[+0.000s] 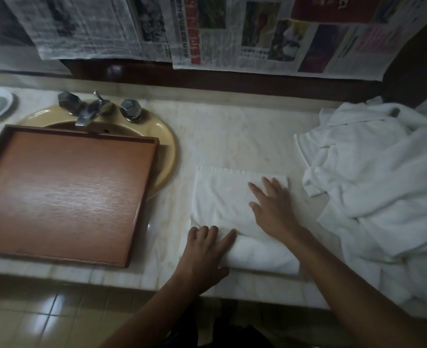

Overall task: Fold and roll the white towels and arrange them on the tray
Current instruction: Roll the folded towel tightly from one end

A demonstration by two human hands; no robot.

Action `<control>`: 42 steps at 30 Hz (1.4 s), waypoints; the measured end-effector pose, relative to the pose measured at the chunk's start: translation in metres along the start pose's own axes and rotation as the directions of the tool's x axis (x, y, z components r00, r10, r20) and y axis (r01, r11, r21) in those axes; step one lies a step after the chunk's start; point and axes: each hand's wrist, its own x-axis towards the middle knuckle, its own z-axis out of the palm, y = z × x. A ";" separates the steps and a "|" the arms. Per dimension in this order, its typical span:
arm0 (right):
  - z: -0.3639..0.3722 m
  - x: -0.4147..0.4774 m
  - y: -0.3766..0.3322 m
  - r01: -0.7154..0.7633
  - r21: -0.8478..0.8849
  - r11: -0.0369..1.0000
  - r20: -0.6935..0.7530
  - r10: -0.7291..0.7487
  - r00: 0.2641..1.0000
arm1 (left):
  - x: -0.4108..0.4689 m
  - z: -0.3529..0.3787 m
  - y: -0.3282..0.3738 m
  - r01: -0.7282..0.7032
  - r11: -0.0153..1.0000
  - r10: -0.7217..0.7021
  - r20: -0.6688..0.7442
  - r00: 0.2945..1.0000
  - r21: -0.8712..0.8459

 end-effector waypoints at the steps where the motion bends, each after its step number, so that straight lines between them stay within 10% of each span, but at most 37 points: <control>1: 0.003 -0.001 0.010 -0.032 -0.024 0.999 0.006 0.032 0.999 | 0.000 0.000 0.000 0.001 1.000 -0.001 -0.004 1.000 -0.002; 5: -0.002 0.020 0.037 -0.044 -0.072 0.996 0.007 0.045 0.999 | 0.001 -0.002 -0.001 0.007 1.000 -0.007 -0.015 1.000 -0.023; 11: -0.041 -0.054 0.010 0.044 0.354 0.934 -0.020 -0.039 0.999 | 0.001 -0.003 0.000 0.004 1.000 -0.004 -0.025 1.000 -0.018; 22: -0.001 -0.131 0.009 0.324 -0.107 0.940 0.015 -0.324 0.946 | -0.019 -0.010 -0.041 -0.001 0.999 0.000 -0.003 1.000 -0.039; 42: -0.044 -0.076 0.010 0.172 0.116 0.978 0.425 -0.206 0.881 | 0.013 -0.027 -0.019 -0.073 0.987 0.083 0.069 0.994 -0.145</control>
